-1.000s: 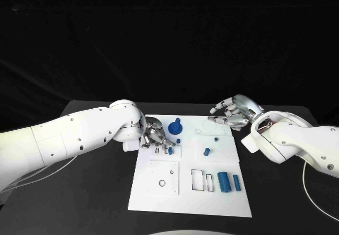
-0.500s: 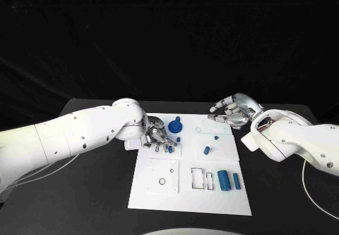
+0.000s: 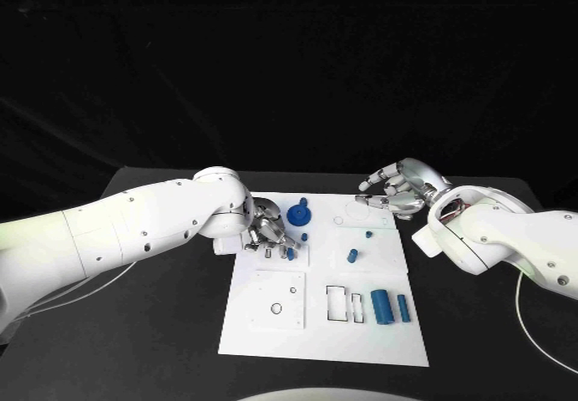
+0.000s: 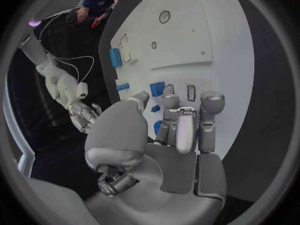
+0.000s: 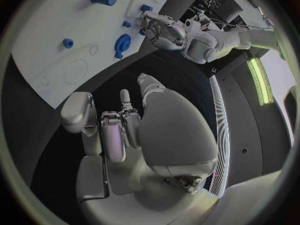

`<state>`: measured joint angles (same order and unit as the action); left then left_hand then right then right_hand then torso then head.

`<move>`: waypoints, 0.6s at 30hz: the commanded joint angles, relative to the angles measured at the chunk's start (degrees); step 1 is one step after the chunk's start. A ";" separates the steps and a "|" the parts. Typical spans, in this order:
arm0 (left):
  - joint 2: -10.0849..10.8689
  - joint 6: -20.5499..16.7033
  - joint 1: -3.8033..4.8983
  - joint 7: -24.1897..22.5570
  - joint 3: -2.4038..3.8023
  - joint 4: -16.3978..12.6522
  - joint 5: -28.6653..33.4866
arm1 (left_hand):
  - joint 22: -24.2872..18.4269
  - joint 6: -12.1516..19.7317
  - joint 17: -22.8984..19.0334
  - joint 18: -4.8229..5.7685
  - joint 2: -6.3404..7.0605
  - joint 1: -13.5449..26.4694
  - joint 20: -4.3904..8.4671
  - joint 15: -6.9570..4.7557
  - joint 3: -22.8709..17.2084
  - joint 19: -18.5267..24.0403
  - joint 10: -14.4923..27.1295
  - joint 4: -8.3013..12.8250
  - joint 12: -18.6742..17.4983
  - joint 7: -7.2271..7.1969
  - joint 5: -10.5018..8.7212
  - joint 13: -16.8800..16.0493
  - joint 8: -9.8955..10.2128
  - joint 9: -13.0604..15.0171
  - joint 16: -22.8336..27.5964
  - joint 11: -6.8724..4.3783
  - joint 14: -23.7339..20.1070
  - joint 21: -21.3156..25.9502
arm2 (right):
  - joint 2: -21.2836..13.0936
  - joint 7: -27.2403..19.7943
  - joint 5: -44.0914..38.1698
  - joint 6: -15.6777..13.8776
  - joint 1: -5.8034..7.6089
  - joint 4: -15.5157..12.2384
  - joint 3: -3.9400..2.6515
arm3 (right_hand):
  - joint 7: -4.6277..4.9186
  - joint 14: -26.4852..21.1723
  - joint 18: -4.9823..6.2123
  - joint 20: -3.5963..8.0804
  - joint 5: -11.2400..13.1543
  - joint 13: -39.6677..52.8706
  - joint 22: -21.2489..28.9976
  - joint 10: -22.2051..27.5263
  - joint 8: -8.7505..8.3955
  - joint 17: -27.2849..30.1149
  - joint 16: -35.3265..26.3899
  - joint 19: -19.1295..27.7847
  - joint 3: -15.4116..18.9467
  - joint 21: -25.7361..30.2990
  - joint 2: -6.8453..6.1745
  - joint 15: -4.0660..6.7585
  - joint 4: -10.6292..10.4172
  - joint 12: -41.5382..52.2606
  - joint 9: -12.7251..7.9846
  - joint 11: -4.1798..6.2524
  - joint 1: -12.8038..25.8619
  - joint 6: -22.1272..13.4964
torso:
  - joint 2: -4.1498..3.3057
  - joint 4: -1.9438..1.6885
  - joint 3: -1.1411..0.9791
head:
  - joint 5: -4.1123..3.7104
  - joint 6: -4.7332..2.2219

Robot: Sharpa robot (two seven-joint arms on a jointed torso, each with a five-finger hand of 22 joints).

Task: Assemble the parts on the task board

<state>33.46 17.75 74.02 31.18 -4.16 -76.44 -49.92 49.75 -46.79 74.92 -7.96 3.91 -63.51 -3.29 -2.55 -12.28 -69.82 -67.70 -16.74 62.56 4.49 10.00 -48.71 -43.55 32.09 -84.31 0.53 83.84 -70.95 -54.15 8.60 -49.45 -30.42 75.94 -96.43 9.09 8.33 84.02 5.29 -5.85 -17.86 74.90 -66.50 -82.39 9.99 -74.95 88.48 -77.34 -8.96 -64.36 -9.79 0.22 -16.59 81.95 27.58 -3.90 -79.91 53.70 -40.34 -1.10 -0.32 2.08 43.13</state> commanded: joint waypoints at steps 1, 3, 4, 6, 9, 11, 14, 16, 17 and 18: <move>-0.08 1.26 0.07 -0.22 -0.03 -0.02 -0.10 | 0.04 0.31 4.05 0.51 -0.04 -0.59 0.00 -0.41 -0.19 0.11 0.24 0.05 0.35 0.05 0.21 0.03 -0.40 0.10 -0.02 -0.08 2.55 -0.23 | 0.05 0.33 -0.56 0.89 0.00 -0.01 0.00 | 0.09 4.77 0.90 0.38 0.08 5.59 -0.01 0.32 0.33 -9.80 -0.18 0.01 0.02 0.16 0.00 0.26 0.01 -0.22 0.05 0.22 0.27 -0.41 | -0.01 0.03 -0.02 | 0.04 0.20; -0.03 1.24 0.07 -0.24 -0.06 -0.03 -0.10 | 0.07 0.36 4.05 0.51 -0.06 -1.02 -0.01 -0.42 -0.29 0.14 0.31 0.06 0.34 0.03 0.24 0.10 -0.47 0.21 -0.03 -0.09 2.55 -0.26 | 0.04 0.37 -0.62 0.90 0.00 -0.01 0.00 | 0.09 4.77 0.90 0.38 0.08 5.59 -0.01 0.32 0.33 -9.80 -0.18 0.01 0.02 0.16 0.00 0.26 0.01 -0.22 0.05 0.22 0.27 -0.41 | -0.01 0.00 -0.01 | 0.00 0.28; -0.02 1.22 0.07 -0.25 -0.06 -0.02 -0.10 | 0.07 0.36 4.05 0.51 -0.06 -1.02 -0.01 -0.42 -0.29 0.14 0.31 0.06 0.34 0.03 0.24 0.10 -0.47 0.21 -0.03 -0.09 2.55 -0.26 | 0.04 0.39 -0.65 0.90 0.00 -0.01 0.00 | 0.09 4.77 0.90 0.38 0.08 5.59 -0.01 0.32 0.33 -9.80 -0.18 0.01 0.02 0.16 0.00 0.26 0.01 -0.22 0.05 0.22 0.27 -0.41 | -0.01 -0.05 -0.01 | -0.05 0.31; 0.02 1.19 0.07 -0.28 -0.08 0.01 -0.10 | 0.09 0.40 4.03 0.51 -0.14 -1.29 -0.01 -0.42 -0.37 0.16 0.35 0.06 0.33 0.03 0.26 0.14 -0.50 0.28 -0.02 -0.10 2.54 -0.28 | 0.05 0.42 -0.69 0.92 0.00 0.01 0.00 | 0.08 4.77 0.89 0.39 0.06 5.60 -0.03 0.31 0.37 -9.78 -0.19 -0.01 -0.04 0.15 0.07 0.27 0.03 -0.21 0.07 0.23 0.24 -0.42 | 0.02 -0.07 -0.01 | -0.02 0.37; 0.05 1.18 0.07 -0.31 -0.09 0.04 -0.10 | 0.09 0.40 4.03 0.51 -0.14 -1.29 -0.01 -0.42 -0.37 0.16 0.35 0.06 0.33 0.03 0.26 0.14 -0.50 0.28 -0.02 -0.10 2.54 -0.28 | 0.07 0.46 -0.73 0.96 0.00 0.02 0.00 | 0.08 4.77 0.89 0.39 0.06 5.60 -0.03 0.31 0.37 -9.78 -0.19 -0.01 -0.04 0.15 0.07 0.27 0.03 -0.21 0.07 0.23 0.24 -0.42 | 0.04 -0.09 -0.01 | -0.02 0.40; 0.06 1.28 0.07 -0.37 -0.09 0.04 -0.10 | 0.03 0.41 4.01 0.49 -0.19 -1.42 -0.01 -0.42 -0.42 0.21 0.37 0.05 0.32 0.03 0.27 0.17 -0.51 0.31 -0.01 -0.10 2.54 -0.26 | 0.10 0.48 -0.75 0.99 0.00 0.04 0.00 | 0.08 4.77 0.89 0.39 0.06 5.60 -0.03 0.31 0.37 -9.78 -0.19 -0.01 -0.04 0.15 0.07 0.27 0.03 -0.21 0.07 0.23 0.24 -0.42 | 0.04 -0.11 0.00 | 0.03 0.46; 0.03 1.53 0.07 -0.51 -0.10 0.01 0.02 | 0.03 0.41 4.01 0.49 -0.19 -1.42 -0.01 -0.42 -0.42 0.21 0.37 0.05 0.32 0.03 0.27 0.17 -0.51 0.31 -0.01 -0.10 2.54 -0.26 | 0.17 0.49 -0.76 1.03 0.00 0.09 0.00 | 0.08 4.77 0.89 0.39 0.06 5.60 -0.03 0.31 0.37 -9.78 -0.19 -0.01 -0.04 0.15 0.07 0.27 0.03 -0.21 0.07 0.23 0.24 -0.42 | 0.04 -0.07 0.01 | 0.10 0.57; -0.01 1.74 0.07 -0.63 -0.12 -0.01 0.09 | 0.13 0.42 4.04 0.51 -0.22 -1.49 -0.02 -0.43 -0.44 0.17 0.33 0.04 0.39 0.03 0.27 0.07 -0.52 0.33 -0.03 -0.10 2.55 -0.31 | 0.21 0.50 -0.77 1.08 0.00 0.12 0.00 | 0.08 4.77 0.89 0.39 0.06 5.60 -0.03 0.31 0.37 -9.78 -0.19 -0.01 -0.04 0.15 0.07 0.27 0.03 -0.21 0.07 0.23 0.24 -0.42 | 0.03 -0.03 -0.01 | 0.14 0.55; -0.03 1.77 0.07 -0.67 -0.12 -0.01 0.12 | 0.14 0.43 4.02 0.52 -0.21 -1.58 -0.02 -0.43 -0.46 0.18 0.34 0.05 0.39 0.02 0.26 0.09 -0.53 0.35 -0.01 -0.10 2.54 -0.32 | 0.22 0.50 -0.77 1.09 0.00 0.13 0.00 | 0.08 4.76 0.87 0.39 0.06 5.64 -0.09 0.27 0.44 -9.75 -0.20 -0.05 -0.09 0.09 0.12 0.28 0.06 -0.17 0.10 0.24 0.20 -0.44 | 0.03 -0.03 0.00 | 0.14 0.55; -0.05 1.80 0.07 -0.73 -0.14 0.00 0.18 | 0.21 0.45 4.00 0.53 -0.24 -1.75 -0.03 -0.43 -0.50 0.16 0.35 0.06 0.39 0.01 0.25 0.11 -0.54 0.38 -0.01 -0.11 2.53 -0.36 | 0.23 0.50 -0.77 1.10 0.00 0.14 0.00 | 0.08 4.76 0.87 0.39 0.06 5.64 -0.09 0.27 0.44 -9.75 -0.20 -0.05 -0.09 0.09 0.12 0.28 0.06 -0.17 0.10 0.24 0.20 -0.44 | 0.02 -0.04 -0.01 | 0.17 0.56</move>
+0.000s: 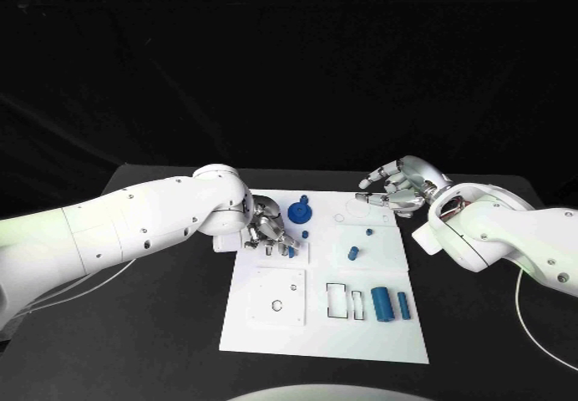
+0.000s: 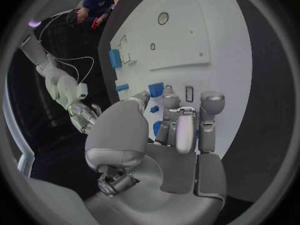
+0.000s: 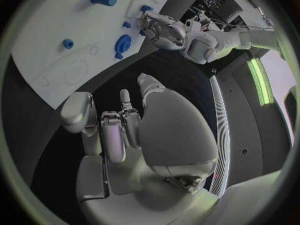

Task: Assemble the parts on the task board

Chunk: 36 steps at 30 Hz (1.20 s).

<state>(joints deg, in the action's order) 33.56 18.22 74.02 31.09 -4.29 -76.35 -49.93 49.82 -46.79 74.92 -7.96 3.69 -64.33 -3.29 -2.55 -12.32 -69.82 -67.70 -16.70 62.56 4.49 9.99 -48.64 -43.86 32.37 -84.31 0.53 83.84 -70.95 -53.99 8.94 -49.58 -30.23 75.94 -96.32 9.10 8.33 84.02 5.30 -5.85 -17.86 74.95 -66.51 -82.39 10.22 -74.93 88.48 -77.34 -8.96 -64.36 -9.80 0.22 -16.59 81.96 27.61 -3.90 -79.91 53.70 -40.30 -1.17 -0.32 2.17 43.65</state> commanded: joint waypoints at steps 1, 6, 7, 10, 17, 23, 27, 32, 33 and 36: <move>-0.17 1.35 0.07 -0.70 -0.02 -0.06 0.26 | 0.16 0.45 4.00 0.53 -0.02 -0.97 -0.03 -0.43 -0.48 0.15 0.36 0.03 0.39 0.01 0.25 0.04 -0.23 0.11 -0.01 -0.11 2.53 -0.38 | 0.08 0.16 -0.65 0.92 0.00 0.04 -0.01 | 0.08 4.76 0.87 0.39 0.05 5.59 -0.08 0.27 0.20 -9.77 -0.20 -0.05 -0.10 0.09 0.13 0.28 0.06 -0.18 0.07 0.24 0.21 -0.44 | -0.01 0.03 -0.01 | 0.09 0.04; -0.20 1.36 0.06 -0.96 -0.10 0.03 0.54 | 0.17 0.79 3.92 0.50 -0.88 -3.13 -0.05 -0.46 -1.58 0.36 0.80 0.05 0.04 -0.02 0.47 0.62 -0.13 0.36 0.03 -0.15 2.50 -0.46 | 0.08 0.19 -0.65 0.98 0.00 0.05 -0.01 | 0.08 4.76 0.87 0.39 0.05 5.59 -0.08 0.27 0.20 -9.77 -0.20 -0.05 -0.10 0.09 0.13 0.28 0.06 -0.18 0.07 0.24 0.21 -0.44 | -0.03 0.02 -0.01 | 0.13 0.10; -0.21 1.35 0.06 -1.00 -0.12 0.05 0.60 | 0.20 0.84 3.91 0.51 -1.03 -3.58 -0.06 -0.46 -1.86 0.39 0.92 0.06 -0.08 -0.02 0.48 0.81 -0.09 0.39 0.03 -0.15 2.49 -0.48 | 0.08 0.20 -0.65 0.99 0.00 0.05 -0.01 | 0.08 4.76 0.87 0.39 0.05 5.59 -0.08 0.27 0.20 -9.77 -0.20 -0.05 -0.10 0.09 0.13 0.28 0.06 -0.18 0.07 0.24 0.21 -0.44 | -0.03 0.01 -0.03 | 0.15 0.10; -0.25 1.32 0.06 -1.10 -0.16 0.09 0.74 | 0.21 0.91 3.89 0.50 -1.22 -4.23 -0.07 -0.45 -2.32 0.45 1.02 0.07 -0.17 -0.01 0.49 0.95 -0.02 0.45 0.04 -0.15 2.48 -0.51 | 0.08 0.22 -0.53 1.01 0.00 0.05 -0.01 | 0.07 4.77 0.86 0.40 0.05 5.59 -0.13 0.27 0.26 -9.79 -0.20 -0.08 -0.14 0.06 0.16 0.28 0.08 -0.18 0.10 0.25 0.17 -0.46 | -0.02 -0.01 -0.02 | 0.16 0.12; -0.32 1.27 0.06 -1.20 -0.23 0.07 0.97 | 0.31 0.95 3.90 0.52 -1.41 -4.70 -0.08 -0.45 -2.73 0.45 1.13 0.03 -0.29 0.01 0.49 1.13 0.05 0.49 0.03 -0.14 2.48 -0.58 | 0.08 0.23 -0.39 1.04 0.00 0.06 -0.01 | 0.07 4.77 0.86 0.40 0.05 5.59 -0.13 0.27 0.26 -9.79 -0.20 -0.08 -0.14 0.06 0.16 0.28 0.08 -0.18 0.10 0.25 0.17 -0.46 | -0.02 0.02 -0.03 | 0.22 0.14; -0.34 1.26 0.06 -1.19 -0.27 0.07 1.01 | 0.39 0.94 3.92 0.53 -1.38 -4.59 -0.08 -0.44 -2.71 0.42 1.08 -0.06 -0.24 0.06 0.40 1.06 0.07 0.50 0.02 -0.11 2.49 -0.63 | 0.13 0.22 -0.37 1.06 -0.01 0.10 -0.01 | 0.07 4.77 0.86 0.40 0.05 5.59 -0.13 0.27 0.26 -9.79 -0.20 -0.08 -0.14 0.06 0.16 0.28 0.08 -0.18 0.10 0.25 0.17 -0.46 | -0.05 0.00 -0.05 | 0.22 0.14; -0.26 1.28 0.06 -1.21 -0.29 0.07 1.07 | 0.32 1.02 3.90 0.50 -1.67 -5.28 -0.09 -0.44 -3.39 0.52 1.19 0.05 -0.38 0.02 0.50 1.29 0.22 0.51 0.02 -0.13 2.49 -0.63 | 0.17 0.21 -0.36 1.08 -0.02 0.14 0.00 | 0.07 4.77 0.86 0.40 0.05 5.59 -0.13 0.27 0.26 -9.79 -0.20 -0.08 -0.14 0.06 0.16 0.28 0.08 -0.18 0.10 0.25 0.17 -0.46 | -0.05 0.01 -0.06 | 0.26 0.18; -0.21 1.43 0.06 -1.07 -0.29 0.08 1.08 | 0.53 1.47 3.83 0.47 -1.52 -10.67 0.03 -0.56 -10.81 0.75 1.69 0.80 -1.01 0.00 0.90 2.09 0.99 0.71 0.03 -0.26 2.46 -0.89 | 0.19 0.19 -0.36 1.09 -0.04 0.22 0.00 | 0.07 4.78 0.86 0.42 0.06 5.63 -0.10 0.23 0.35 -9.82 -0.19 -0.08 -0.19 0.11 0.17 0.30 0.09 -0.14 0.14 0.26 0.16 -0.52 | -0.05 -0.02 -0.04 | 0.28 0.23; -0.19 1.44 0.05 -1.08 -0.30 0.07 1.07 | 0.60 1.91 3.86 0.36 -1.09 -13.04 0.24 -0.86 -15.35 0.77 2.28 2.43 -1.65 0.09 1.08 2.60 1.22 0.82 0.00 -0.27 2.47 -0.97 | 0.20 0.18 -0.36 1.09 -0.05 0.24 0.00 | 0.07 4.78 0.86 0.42 0.06 5.63 -0.10 0.23 0.35 -9.82 -0.19 -0.08 -0.19 0.11 0.17 0.30 0.09 -0.14 0.14 0.26 0.16 -0.52 | -0.05 -0.02 -0.04 | 0.30 0.26; -0.15 1.36 0.05 -1.20 -0.30 0.03 1.08 | 0.94 1.75 4.03 0.52 4.08 -9.94 -0.12 -0.41 -30.68 0.88 1.56 5.53 -1.88 0.44 1.29 3.11 0.22 2.36 -0.14 -0.13 2.55 -1.39 | 0.20 0.17 -0.36 1.13 -0.05 0.29 0.00 | 0.07 4.78 0.86 0.42 0.06 5.63 -0.10 0.23 0.35 -9.82 -0.19 -0.08 -0.19 0.11 0.17 0.30 0.09 -0.14 0.14 0.26 0.16 -0.52 | -0.03 0.02 -0.02 | 0.31 0.32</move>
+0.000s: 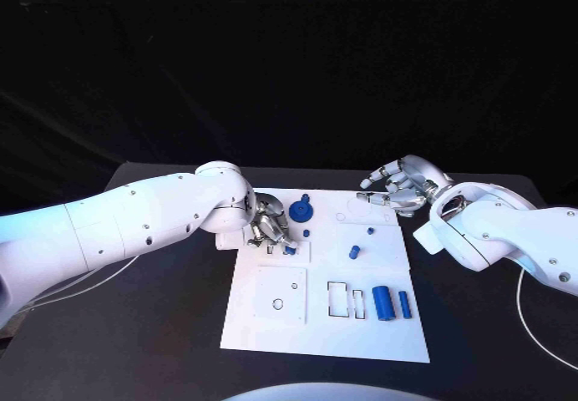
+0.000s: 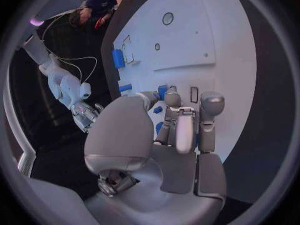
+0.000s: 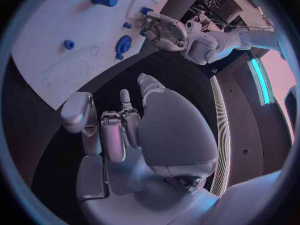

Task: Assemble the parts on the task board

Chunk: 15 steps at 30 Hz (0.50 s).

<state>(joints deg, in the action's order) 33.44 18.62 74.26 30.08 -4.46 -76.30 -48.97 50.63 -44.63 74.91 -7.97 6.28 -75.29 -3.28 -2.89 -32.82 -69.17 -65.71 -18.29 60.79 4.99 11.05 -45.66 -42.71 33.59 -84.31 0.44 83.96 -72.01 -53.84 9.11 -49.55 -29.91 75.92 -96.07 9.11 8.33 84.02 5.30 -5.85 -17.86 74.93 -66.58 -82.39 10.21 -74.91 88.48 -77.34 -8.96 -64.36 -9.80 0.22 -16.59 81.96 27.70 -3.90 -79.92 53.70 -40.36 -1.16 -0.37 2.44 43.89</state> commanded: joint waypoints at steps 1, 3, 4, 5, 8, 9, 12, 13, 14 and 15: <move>-0.02 0.89 -0.19 -0.23 -0.13 -0.04 0.19 | 0.33 -0.49 4.08 0.53 2.55 3.99 -0.18 0.02 -14.74 0.24 -0.86 8.97 0.05 0.02 0.03 0.18 -1.57 2.03 -0.19 0.10 2.46 -0.56 | 0.05 0.00 -0.39 0.84 -0.03 0.06 0.00 | 0.07 4.78 0.86 0.42 0.06 5.65 -0.03 0.23 0.37 -9.84 -0.19 -0.08 -0.19 0.11 0.17 0.30 0.09 -0.15 0.05 0.26 0.16 -0.51 | 0.02 0.01 0.03 | 0.04 0.08; 0.08 0.64 -0.19 -0.31 -0.13 -0.10 0.54 | 0.54 -0.55 4.18 0.53 2.65 5.98 -0.14 -0.04 -17.01 0.21 -1.04 10.78 0.16 -0.06 0.16 0.18 -2.02 2.70 -0.26 0.09 2.51 -0.76 | 0.05 -0.01 -0.39 0.88 -0.03 0.12 0.00 | 0.07 4.76 0.89 0.42 0.07 5.64 0.06 0.24 0.40 -9.78 -0.22 -0.03 -0.21 0.23 0.17 0.30 0.09 -0.16 0.06 0.26 0.16 -0.57 | 0.02 0.01 0.02 | 0.06 0.09; 0.16 0.50 -0.19 -0.33 -0.13 -0.16 0.76 | 0.55 -0.55 4.19 0.54 2.65 5.99 -0.14 -0.04 -17.02 0.21 -1.04 10.80 0.16 -0.06 0.16 0.18 -2.02 2.71 -0.26 0.09 2.52 -0.76 | 0.04 -0.02 -0.39 0.90 -0.04 0.14 0.00 | 0.07 4.76 0.89 0.42 0.07 5.64 0.06 0.24 0.40 -9.78 -0.22 -0.03 -0.21 0.23 0.17 0.30 0.09 -0.16 0.06 0.26 0.16 -0.57 | 0.01 0.02 0.02 | 0.08 0.06; 0.26 0.36 -0.20 -0.36 -0.13 -0.23 0.99 | 0.67 -0.60 4.31 0.57 2.73 6.42 -0.13 -0.09 -17.81 0.15 -1.15 11.63 0.24 -0.09 0.31 0.11 -2.17 2.93 -0.33 -0.01 2.57 -0.87 | 0.03 -0.02 -0.39 0.91 -0.04 0.16 0.00 | 0.07 4.76 0.89 0.42 0.07 5.64 0.06 0.24 0.40 -9.78 -0.22 -0.03 -0.21 0.23 0.17 0.30 0.09 -0.16 0.06 0.26 0.16 -0.57 | -0.01 0.04 0.02 | 0.11 0.04; 0.66 -0.23 -0.21 -0.42 -0.10 -0.58 1.79 | 0.73 -0.79 4.54 0.56 2.75 7.49 -0.08 -0.15 -19.15 0.16 -1.44 12.91 0.46 -0.19 0.63 -0.09 -2.45 3.32 -0.47 -0.04 2.68 -0.99 | -0.02 -0.04 -0.53 0.95 -0.05 0.21 0.00 | 0.07 4.76 0.89 0.42 0.07 5.64 0.06 0.24 0.40 -9.78 -0.22 -0.03 -0.21 0.23 0.17 0.30 0.09 -0.16 0.06 0.26 0.16 -0.57 | -0.02 0.05 0.05 | 0.08 0.04; 0.91 -0.62 -0.21 -0.46 -0.07 -0.82 2.07 | 0.66 -0.91 4.67 0.54 2.77 7.87 -0.05 -0.19 -19.58 0.20 -1.63 13.34 0.60 -0.23 0.80 -0.25 -2.55 3.46 -0.55 -0.07 2.74 -1.00 | -0.03 -0.05 -0.56 0.98 -0.06 0.23 0.00 | 0.07 4.76 0.89 0.42 0.07 5.64 0.06 0.24 0.40 -9.78 -0.22 -0.03 -0.21 0.23 0.17 0.30 0.09 -0.16 0.06 0.26 0.16 -0.57 | -0.02 0.05 0.05 | 0.08 0.04; 1.47 -1.35 -0.23 -0.61 0.15 -1.43 2.16 | 1.04 -1.48 5.37 0.59 3.04 9.15 0.07 -0.35 -20.59 -0.04 -2.54 14.55 1.19 -0.41 2.22 -1.03 -2.73 3.74 -0.94 -0.25 3.07 -1.29 | -0.05 -0.08 -0.43 1.09 -0.07 0.27 0.00 | 0.08 4.74 0.90 0.43 0.07 5.61 0.10 0.27 0.42 -9.69 -0.25 -0.02 -0.22 0.28 0.18 0.30 0.08 -0.18 0.08 0.25 0.18 -0.61 | 0.03 -0.01 0.06 | 0.01 0.06; 1.71 -1.64 -0.23 -0.67 0.22 -1.70 2.17 | 1.07 -1.84 5.60 0.59 3.21 9.90 0.17 -0.44 -21.02 -0.08 -2.96 15.15 1.31 -0.52 3.31 -1.27 -2.69 3.80 -1.08 -0.36 3.19 -1.36 | -0.07 -0.10 -0.37 1.13 -0.07 0.28 0.01 | 0.08 4.71 0.95 0.43 0.08 5.49 0.30 0.37 0.44 -9.56 -0.29 0.09 -0.21 0.51 0.18 0.30 0.06 -0.29 0.08 0.25 0.22 -0.62 | 0.05 -0.02 0.07 | 0.01 0.06; 1.92 -1.92 -0.24 -0.74 0.27 -1.93 2.18 | 1.07 -1.84 5.60 0.59 3.21 9.90 0.17 -0.44 -21.02 -0.08 -2.96 15.15 1.31 -0.52 3.31 -1.27 -2.69 3.80 -1.08 -0.36 3.19 -1.36 | -0.08 -0.11 -0.34 1.16 -0.08 0.29 0.01 | 0.08 4.71 0.95 0.43 0.08 5.49 0.30 0.37 0.44 -9.56 -0.29 0.09 -0.21 0.51 0.18 0.30 0.06 -0.29 0.08 0.25 0.22 -0.62 | 0.05 -0.03 0.07 | 0.01 0.09; 2.14 -2.24 -0.24 -0.82 0.32 -2.19 2.19 | 1.21 -2.01 5.74 0.62 3.29 10.33 0.22 -0.50 -21.25 -0.16 -3.14 15.53 1.32 -0.57 3.81 -1.34 -2.63 3.83 -1.15 -0.42 3.26 -1.46 | -0.10 -0.12 -0.31 1.18 -0.08 0.29 0.01 | 0.08 4.71 0.95 0.43 0.08 5.49 0.30 0.37 0.44 -9.56 -0.29 0.09 -0.21 0.51 0.18 0.30 0.06 -0.29 0.08 0.25 0.22 -0.62 | 0.04 -0.05 0.06 | 0.02 0.12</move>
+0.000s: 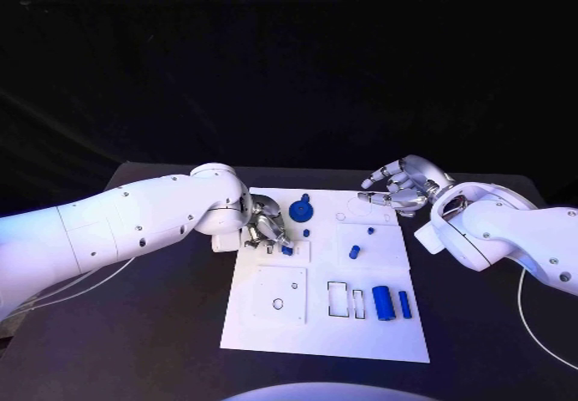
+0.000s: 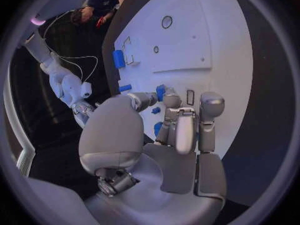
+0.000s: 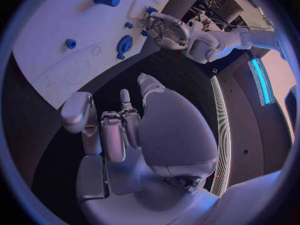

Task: Assemble the parts on the task board

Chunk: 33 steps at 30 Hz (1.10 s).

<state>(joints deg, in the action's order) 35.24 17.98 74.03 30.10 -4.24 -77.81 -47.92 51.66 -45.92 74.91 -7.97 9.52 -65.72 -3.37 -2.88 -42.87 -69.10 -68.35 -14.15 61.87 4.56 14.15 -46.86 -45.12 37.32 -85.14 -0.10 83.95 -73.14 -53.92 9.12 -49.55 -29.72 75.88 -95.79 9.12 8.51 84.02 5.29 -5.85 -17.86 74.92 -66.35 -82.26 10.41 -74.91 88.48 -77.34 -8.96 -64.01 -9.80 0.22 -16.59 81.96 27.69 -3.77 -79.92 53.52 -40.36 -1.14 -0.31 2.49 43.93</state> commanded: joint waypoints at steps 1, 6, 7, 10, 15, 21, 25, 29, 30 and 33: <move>0.64 -2.05 -0.01 -0.95 0.15 -1.02 1.14 | 0.19 -0.79 5.80 0.62 0.07 0.92 0.32 -0.53 -11.27 -0.24 -0.60 11.53 0.27 -0.17 0.92 -0.20 -0.21 0.12 -0.35 0.09 3.30 -0.34 | -0.05 -0.14 -0.27 1.00 -0.05 0.01 0.00 | -0.10 4.71 0.95 0.43 0.08 5.50 0.06 0.24 0.25 -9.56 -0.29 0.08 -0.20 0.16 0.20 0.31 0.02 -0.29 0.10 0.11 0.28 -0.46 | 0.03 -0.06 -0.02 | -0.02 0.08; 2.11 -4.51 -0.02 -2.23 0.39 -2.91 0.22 | 0.97 -1.42 6.44 0.75 0.47 1.99 0.52 -0.74 -11.74 -0.77 -1.21 12.71 0.37 -0.37 3.19 -0.50 -0.11 0.27 -0.69 -0.12 3.59 -0.82 | -0.18 -0.21 -0.18 1.04 -0.06 0.01 0.00 | -0.07 4.70 0.95 0.43 0.11 5.48 0.07 0.25 0.33 -9.53 -0.31 0.08 -0.17 0.21 0.26 0.29 -0.08 -0.31 0.13 0.09 0.60 -0.57 | 0.09 -0.07 -0.04 | -0.01 0.14; 2.42 -5.06 -0.02 -2.62 0.44 -3.35 -0.18 | 1.02 -1.48 6.53 0.76 0.50 2.04 0.54 -0.75 -11.76 -0.80 -1.29 12.78 0.43 -0.39 3.32 -0.59 -0.11 0.28 -0.74 -0.14 3.62 -0.86 | -0.21 -0.22 -0.17 1.04 -0.07 0.02 0.00 | -0.07 4.70 0.96 0.43 0.11 5.48 0.14 0.25 0.35 -9.53 -0.32 0.12 -0.16 0.30 0.29 0.29 -0.09 -0.31 0.14 0.09 0.69 -0.60 | 0.10 -0.06 -0.04 | 0.02 0.16; 3.01 -6.32 -0.03 -3.65 0.51 -4.37 -1.82 | 1.73 -1.88 6.87 0.88 0.88 2.26 0.66 -0.89 -11.79 -1.27 -1.83 13.36 0.73 -0.53 4.23 -1.06 -0.09 0.35 -0.93 -0.27 3.78 -1.26 | -0.29 -0.23 -0.15 1.03 -0.07 0.03 0.01 | -0.07 4.70 0.95 0.43 0.11 5.47 0.10 0.26 0.37 -9.53 -0.32 0.10 -0.15 0.27 0.31 0.29 -0.10 -0.31 0.15 0.09 0.76 -0.63 | 0.10 -0.07 -0.08 | 0.04 0.14; 3.20 -8.58 -0.07 -4.58 0.53 -5.62 -6.43 | 3.44 -2.94 6.96 1.19 1.68 2.57 0.96 -1.20 -11.70 -2.37 -3.14 14.14 1.43 -0.87 7.24 -2.26 0.12 0.44 -0.97 -0.60 3.87 -2.23 | -0.39 -0.25 -0.14 0.99 -0.09 0.12 0.02 | -0.06 4.71 0.95 0.43 0.11 5.46 0.10 0.27 0.40 -9.54 -0.32 0.09 -0.14 0.28 0.35 0.28 -0.12 -0.32 0.16 0.08 0.89 -0.68 | 0.17 -0.09 -0.10 | 0.14 0.20; 2.56 -9.64 -0.13 -3.52 0.22 -6.04 -9.74 | 5.49 -3.83 6.98 1.55 2.33 2.80 1.23 -1.46 -11.53 -3.59 -4.36 14.53 2.34 -1.15 9.74 -3.67 0.20 0.59 -0.97 -0.90 3.89 -3.31 | -0.35 -0.28 -0.13 0.96 -0.12 0.23 0.03 | -0.06 4.71 0.95 0.43 0.11 5.46 0.10 0.27 0.40 -9.54 -0.32 0.09 -0.14 0.28 0.35 0.28 -0.12 -0.32 0.16 0.08 0.89 -0.68 | 0.13 0.01 -0.13 | 0.28 0.21; 1.86 -9.68 -0.21 -2.09 -0.02 -5.98 -11.34 | 6.46 -4.31 7.01 1.72 2.69 2.95 1.40 -1.62 -11.37 -4.16 -5.02 14.73 2.82 -1.33 11.66 -4.42 0.25 0.74 -0.97 -1.08 3.91 -3.85 | -0.34 -0.26 -0.24 0.94 -0.14 0.27 0.05 | -0.06 4.71 0.95 0.43 0.11 5.46 0.10 0.27 0.40 -9.54 -0.32 0.09 -0.14 0.28 0.35 0.28 -0.12 -0.32 0.16 0.08 0.89 -0.68 | 0.08 0.04 -0.07 | 0.36 0.18; 1.27 -9.21 -0.26 -1.22 -0.19 -5.83 -12.62 | 7.52 -4.81 7.05 1.92 3.01 3.14 1.57 -1.79 -11.00 -4.76 -5.67 14.88 3.31 -1.52 13.99 -5.21 0.29 0.94 -0.98 -1.26 3.93 -4.42 | -0.35 -0.27 -0.49 0.90 -0.15 0.28 0.06 | -0.06 4.71 0.95 0.43 0.11 5.46 0.10 0.27 0.40 -9.54 -0.32 0.09 -0.14 0.28 0.35 0.28 -0.12 -0.32 0.16 0.08 0.89 -0.68 | 0.08 0.06 -0.10 | 0.46 0.20; 1.19 -9.08 -0.27 -1.11 -0.22 -5.82 -12.79 | 7.67 -4.88 7.05 1.94 3.05 3.16 1.60 -1.82 -10.92 -4.84 -5.81 14.90 3.44 -1.55 14.35 -5.42 0.31 0.98 -0.98 -1.29 3.93 -4.50 | -0.35 -0.27 -0.52 0.89 -0.15 0.28 0.06 | -0.06 4.71 0.95 0.43 0.11 5.46 0.10 0.27 0.40 -9.54 -0.32 0.09 -0.14 0.28 0.35 0.28 -0.12 -0.32 0.16 0.08 0.89 -0.68 | 0.04 0.05 -0.09 | 0.46 0.18; 0.94 -8.53 -0.29 -0.63 -0.31 -5.81 -13.25 | 8.28 -5.12 7.06 2.06 3.16 3.26 1.68 -1.90 -10.67 -5.17 -6.12 14.97 3.66 -1.64 15.71 -5.79 0.34 1.12 -0.98 -1.38 3.94 -4.82 | -0.35 -0.28 -0.48 0.84 -0.15 0.28 0.06 | -0.07 4.72 0.95 0.43 0.11 5.48 0.09 0.25 0.44 -9.57 -0.31 0.08 -0.13 0.28 0.38 0.28 -0.10 -0.31 0.18 0.08 1.01 -0.73 | 0.01 0.04 -0.05 | 0.46 0.26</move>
<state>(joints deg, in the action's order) 36.37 9.21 73.75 28.40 -4.55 -83.56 -58.85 59.76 -50.00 74.90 -7.08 12.83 -61.91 -1.66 -4.51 -42.57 -73.93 -74.07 -10.43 65.40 3.56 29.55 -52.55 -45.03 38.40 -85.80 -1.34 83.95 -77.60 -54.28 9.06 -49.52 -29.50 75.78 -95.51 9.17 8.48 84.02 5.29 -5.85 -17.86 74.91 -66.28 -82.18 10.65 -74.95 88.48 -77.34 -8.96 -64.01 -9.42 0.22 -16.59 81.96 27.79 -3.69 -79.54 53.12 -40.29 -1.09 -0.40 2.95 44.15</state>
